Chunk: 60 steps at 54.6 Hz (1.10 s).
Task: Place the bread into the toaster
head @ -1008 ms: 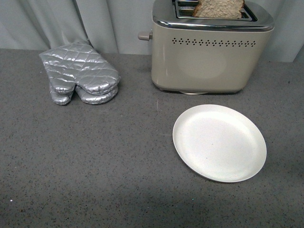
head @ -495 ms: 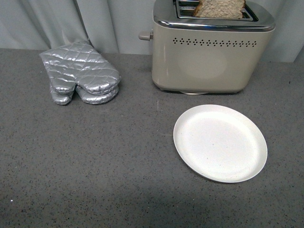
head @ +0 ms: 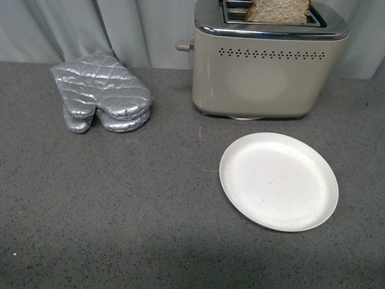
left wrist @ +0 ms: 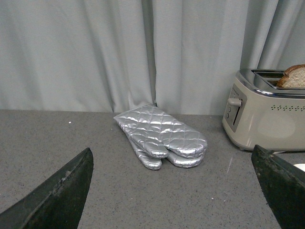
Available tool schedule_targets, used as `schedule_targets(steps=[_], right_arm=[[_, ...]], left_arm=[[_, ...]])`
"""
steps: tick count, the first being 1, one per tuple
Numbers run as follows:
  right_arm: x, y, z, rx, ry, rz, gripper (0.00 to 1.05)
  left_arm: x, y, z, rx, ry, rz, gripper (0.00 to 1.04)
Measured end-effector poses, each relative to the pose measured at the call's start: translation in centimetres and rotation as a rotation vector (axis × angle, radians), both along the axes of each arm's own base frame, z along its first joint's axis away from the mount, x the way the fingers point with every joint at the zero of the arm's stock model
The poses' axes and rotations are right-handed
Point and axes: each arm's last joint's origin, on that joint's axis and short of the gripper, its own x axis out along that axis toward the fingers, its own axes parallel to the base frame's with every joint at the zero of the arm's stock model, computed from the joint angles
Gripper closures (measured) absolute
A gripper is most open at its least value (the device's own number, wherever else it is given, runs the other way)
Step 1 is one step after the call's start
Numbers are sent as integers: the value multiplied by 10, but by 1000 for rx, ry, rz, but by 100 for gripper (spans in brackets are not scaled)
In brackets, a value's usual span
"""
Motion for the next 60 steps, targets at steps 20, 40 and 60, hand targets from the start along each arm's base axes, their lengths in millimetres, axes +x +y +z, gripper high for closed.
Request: schedule_targets(steps=[20, 40, 60], right_arm=[[-9, 0, -3, 0, 21, 0, 104], [-16, 0, -3, 0, 8, 1, 96], [-16, 0, -3, 0, 8, 1, 36]], left_arm=[[0, 0, 0, 0, 0, 0, 7], [0, 0, 0, 0, 0, 0, 7], [0, 0, 0, 0, 0, 0, 7]])
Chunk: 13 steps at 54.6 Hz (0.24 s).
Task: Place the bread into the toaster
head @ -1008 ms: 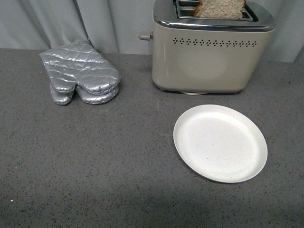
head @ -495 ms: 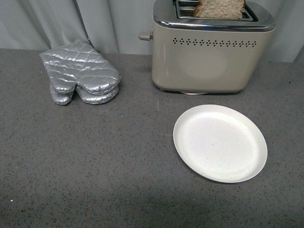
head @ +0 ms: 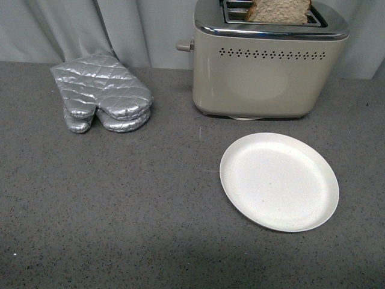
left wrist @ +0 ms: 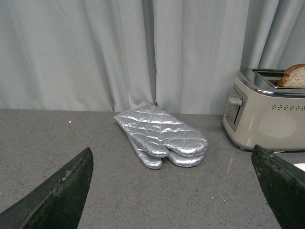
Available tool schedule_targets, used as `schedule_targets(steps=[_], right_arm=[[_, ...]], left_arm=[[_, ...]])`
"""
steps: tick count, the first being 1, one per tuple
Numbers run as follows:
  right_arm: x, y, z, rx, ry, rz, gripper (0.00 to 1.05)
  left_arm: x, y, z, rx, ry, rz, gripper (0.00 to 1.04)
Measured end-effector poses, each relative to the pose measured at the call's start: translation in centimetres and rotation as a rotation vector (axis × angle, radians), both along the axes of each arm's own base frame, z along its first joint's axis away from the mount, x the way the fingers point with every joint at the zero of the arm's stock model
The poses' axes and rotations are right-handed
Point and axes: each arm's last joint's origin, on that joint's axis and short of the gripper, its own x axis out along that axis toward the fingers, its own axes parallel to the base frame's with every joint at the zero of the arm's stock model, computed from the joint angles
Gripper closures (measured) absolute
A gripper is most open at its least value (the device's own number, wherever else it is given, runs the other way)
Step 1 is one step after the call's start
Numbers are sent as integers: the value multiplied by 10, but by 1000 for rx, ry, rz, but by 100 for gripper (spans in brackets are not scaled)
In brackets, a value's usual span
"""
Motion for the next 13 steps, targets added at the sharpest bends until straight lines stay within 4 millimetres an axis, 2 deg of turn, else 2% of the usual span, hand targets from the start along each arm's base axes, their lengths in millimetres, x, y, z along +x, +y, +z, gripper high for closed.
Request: schedule_targets(steps=[4, 8, 13], right_arm=[[0, 0, 0, 0, 0, 0, 25], [0, 0, 0, 1, 0, 0, 8], [0, 0, 0, 0, 0, 0, 10]], left_arm=[[0, 0, 0, 0, 0, 0, 7], [0, 0, 0, 0, 0, 0, 7], [0, 0, 0, 0, 0, 0, 7]])
